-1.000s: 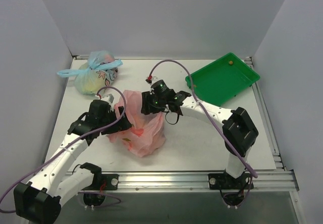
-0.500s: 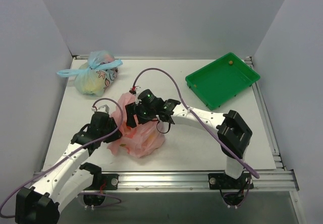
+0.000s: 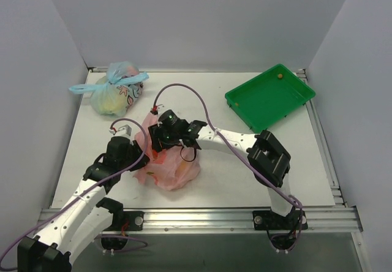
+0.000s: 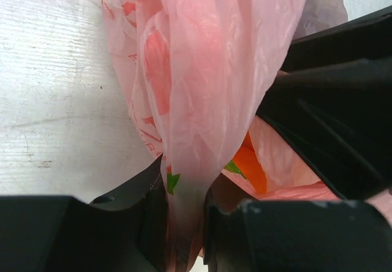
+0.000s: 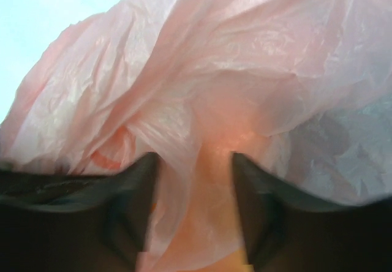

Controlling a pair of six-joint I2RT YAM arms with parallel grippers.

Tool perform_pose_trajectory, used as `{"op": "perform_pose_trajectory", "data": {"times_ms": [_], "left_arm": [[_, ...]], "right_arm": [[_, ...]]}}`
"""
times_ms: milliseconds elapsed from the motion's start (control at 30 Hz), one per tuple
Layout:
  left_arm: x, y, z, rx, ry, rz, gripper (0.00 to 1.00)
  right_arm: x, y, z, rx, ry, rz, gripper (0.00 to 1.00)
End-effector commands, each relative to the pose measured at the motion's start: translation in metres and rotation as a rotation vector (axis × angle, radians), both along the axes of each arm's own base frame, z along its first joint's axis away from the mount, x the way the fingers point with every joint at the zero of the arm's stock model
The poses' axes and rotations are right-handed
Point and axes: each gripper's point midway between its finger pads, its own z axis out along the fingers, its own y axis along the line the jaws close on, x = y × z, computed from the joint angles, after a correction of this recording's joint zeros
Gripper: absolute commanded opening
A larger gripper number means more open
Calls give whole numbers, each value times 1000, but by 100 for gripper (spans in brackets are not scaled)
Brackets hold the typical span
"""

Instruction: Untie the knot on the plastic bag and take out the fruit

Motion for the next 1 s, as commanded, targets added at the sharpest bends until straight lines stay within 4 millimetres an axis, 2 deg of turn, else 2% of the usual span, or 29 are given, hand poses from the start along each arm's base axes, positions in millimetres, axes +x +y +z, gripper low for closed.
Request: {"op": "perform_pose_trajectory", "data": {"times_ms": [0, 67, 100, 167, 200, 233, 300, 333, 467, 567, 600, 667, 700, 733, 767, 833, 933, 967], "left_arm": [[9, -8, 12, -32, -54, -15, 31], [9, -7, 13, -29, -57, -15, 31], [10, -6, 13, -25, -57, -10, 31], [11, -1, 12, -8, -51, 20, 31], [12, 1, 12, -1, -47, 33, 31], [12, 3, 10, 7, -38, 45, 31], [14, 9, 8, 26, -33, 80, 35], [16, 11, 7, 34, -26, 92, 36], [24, 20, 7, 68, -29, 153, 40], [35, 28, 13, 106, -52, 194, 44], [41, 29, 18, 117, -59, 204, 46], [51, 33, 27, 125, -73, 212, 51], [57, 28, 38, 109, -85, 195, 54], [62, 26, 48, 107, -107, 177, 62], [66, 21, 56, 97, -127, 153, 65], [71, 3, 81, 45, -177, 74, 75], [70, -21, 106, 2, -243, -49, 84], [66, -37, 118, -29, -272, -125, 89]], "right_arm": [[24, -11, 3, -79, -106, -99, 42], [40, -31, -1, -146, -165, -188, 31], [45, -41, 3, -164, -180, -220, 21], [59, -62, 7, -206, -217, -299, 13], [60, -76, 1, -227, -208, -333, 6], [72, -91, 13, -209, -211, -382, 4], [77, -118, 8, -221, -187, -445, 1], [86, -136, 19, -194, -183, -500, 0], [97, -178, 32, -165, -176, -590, 0], [103, -200, 40, -128, -158, -638, 0], [106, -205, 46, -108, -159, -653, 0], [109, -212, 46, -86, -136, -660, 0], [109, -212, 49, -78, -140, -655, 0], [108, -209, 51, -70, -138, -637, 0], [107, -206, 52, -67, -139, -620, 0], [106, -202, 52, -52, -134, -601, 0], [103, -195, 53, -33, -119, -567, 0], [102, -193, 52, -30, -115, -557, 0]]}}
